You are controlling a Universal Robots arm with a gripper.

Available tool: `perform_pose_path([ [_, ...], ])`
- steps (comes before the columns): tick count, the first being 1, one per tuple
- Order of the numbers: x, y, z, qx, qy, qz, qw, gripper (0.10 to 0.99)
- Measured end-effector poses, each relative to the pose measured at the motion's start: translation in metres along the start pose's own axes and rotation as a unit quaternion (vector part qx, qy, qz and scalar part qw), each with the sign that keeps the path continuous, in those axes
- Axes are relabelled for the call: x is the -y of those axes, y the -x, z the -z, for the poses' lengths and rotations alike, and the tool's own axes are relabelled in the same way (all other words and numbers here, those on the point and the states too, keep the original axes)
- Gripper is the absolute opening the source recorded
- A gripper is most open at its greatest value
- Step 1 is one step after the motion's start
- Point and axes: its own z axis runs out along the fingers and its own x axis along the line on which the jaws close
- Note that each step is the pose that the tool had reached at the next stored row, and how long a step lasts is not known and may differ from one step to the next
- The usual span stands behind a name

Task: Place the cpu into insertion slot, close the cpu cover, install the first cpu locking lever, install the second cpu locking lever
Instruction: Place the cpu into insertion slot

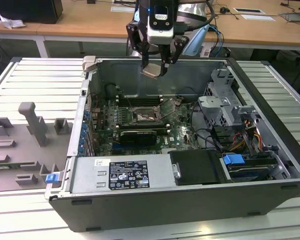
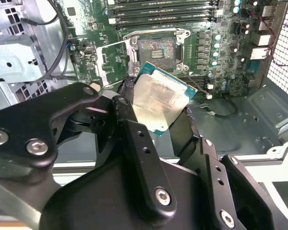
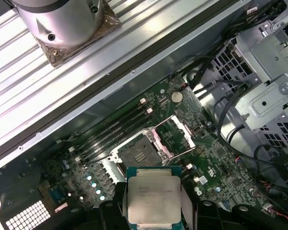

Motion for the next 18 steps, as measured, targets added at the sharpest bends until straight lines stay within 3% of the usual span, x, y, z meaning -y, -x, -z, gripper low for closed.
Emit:
perform_pose_path([
  [18, 0.0, 0.0, -0.0004, 0.0049, 0.001, -0.054, 0.9985, 0.537],
])
